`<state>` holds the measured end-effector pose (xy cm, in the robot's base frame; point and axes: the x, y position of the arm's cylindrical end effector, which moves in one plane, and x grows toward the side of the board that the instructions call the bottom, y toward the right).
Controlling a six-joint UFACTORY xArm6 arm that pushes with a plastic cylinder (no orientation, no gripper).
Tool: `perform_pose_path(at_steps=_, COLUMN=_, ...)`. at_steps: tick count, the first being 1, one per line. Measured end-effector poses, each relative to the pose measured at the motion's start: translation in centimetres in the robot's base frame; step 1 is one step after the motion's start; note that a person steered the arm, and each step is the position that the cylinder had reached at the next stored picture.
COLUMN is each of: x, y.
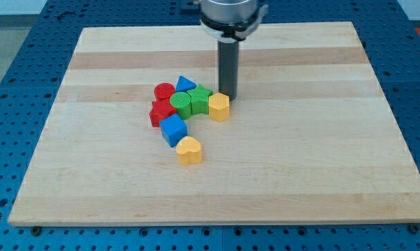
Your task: Slide the yellow heart closer to the group of the blocks
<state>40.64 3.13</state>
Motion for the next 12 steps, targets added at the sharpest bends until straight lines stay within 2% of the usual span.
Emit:
perform_pose_path(at_steps=1, x=6.2, y=5.5)
perform_pose_path(at_steps=2, x=13.9, y=3.7)
perform_pose_path(at_steps=3, x=20.6, y=-0.5)
perform_pose_path(at_steps=4, x=20.4, y=-6.7)
perform_pose_path(at_steps=5, x=15.6, y=-9.2)
perform_pose_path(at_steps=6, x=13.0, y=-12.3)
perform_pose_path(at_steps=12, x=14.1, y=-8.4)
